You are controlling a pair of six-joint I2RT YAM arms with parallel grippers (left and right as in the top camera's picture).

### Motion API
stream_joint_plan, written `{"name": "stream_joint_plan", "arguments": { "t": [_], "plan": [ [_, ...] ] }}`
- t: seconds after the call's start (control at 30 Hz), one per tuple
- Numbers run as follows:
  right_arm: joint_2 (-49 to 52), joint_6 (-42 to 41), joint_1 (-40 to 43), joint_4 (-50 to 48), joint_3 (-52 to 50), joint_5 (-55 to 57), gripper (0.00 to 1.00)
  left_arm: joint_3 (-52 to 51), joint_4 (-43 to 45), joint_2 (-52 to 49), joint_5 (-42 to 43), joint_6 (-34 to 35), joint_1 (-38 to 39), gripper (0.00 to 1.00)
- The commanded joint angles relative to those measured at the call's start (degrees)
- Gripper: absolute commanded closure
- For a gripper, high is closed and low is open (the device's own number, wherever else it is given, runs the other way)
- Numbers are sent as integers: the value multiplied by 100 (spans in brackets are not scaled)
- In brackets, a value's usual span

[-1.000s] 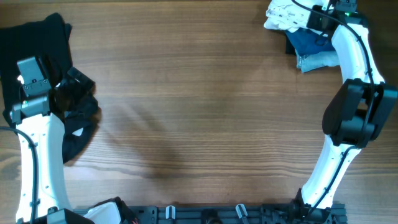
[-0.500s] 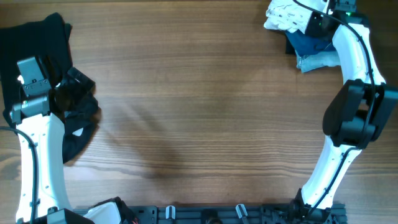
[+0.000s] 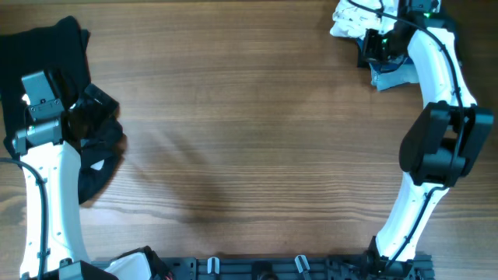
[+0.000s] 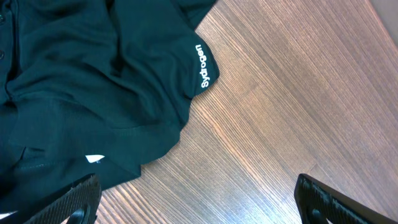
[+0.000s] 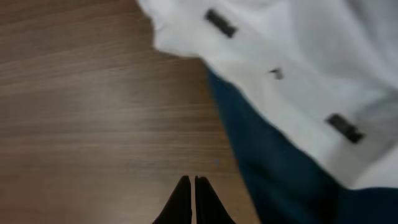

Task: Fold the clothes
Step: 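Lower the bundle onto the blue clothes stack and open the right gripper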

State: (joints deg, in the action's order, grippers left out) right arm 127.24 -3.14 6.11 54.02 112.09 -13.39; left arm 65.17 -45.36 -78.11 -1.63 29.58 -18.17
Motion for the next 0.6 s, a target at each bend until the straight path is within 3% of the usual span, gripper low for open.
{"name": "stream_joint_plan", "arguments": {
  "t": [0.0, 0.1, 0.17, 0.3, 0.57],
  "plan": [
    [-529, -103, 125, -240, -24, -61, 85, 37, -2, -46, 31, -61, -31, 0],
    [-935, -352, 420, -673, -24, 201, 47, 37, -2, -44, 31, -61, -31, 0],
    [-1110, -533, 774, -999, -24, 264, 31, 37, 0, -46, 31, -61, -31, 0],
    [-966, -758, 1349, -975, -35, 264, 27, 37, 0, -44, 31, -61, -31, 0],
    [-140, -892, 1744, -1412, -37, 306, 18, 37, 17, -46, 33, -61, -31, 0]
  ]
}}
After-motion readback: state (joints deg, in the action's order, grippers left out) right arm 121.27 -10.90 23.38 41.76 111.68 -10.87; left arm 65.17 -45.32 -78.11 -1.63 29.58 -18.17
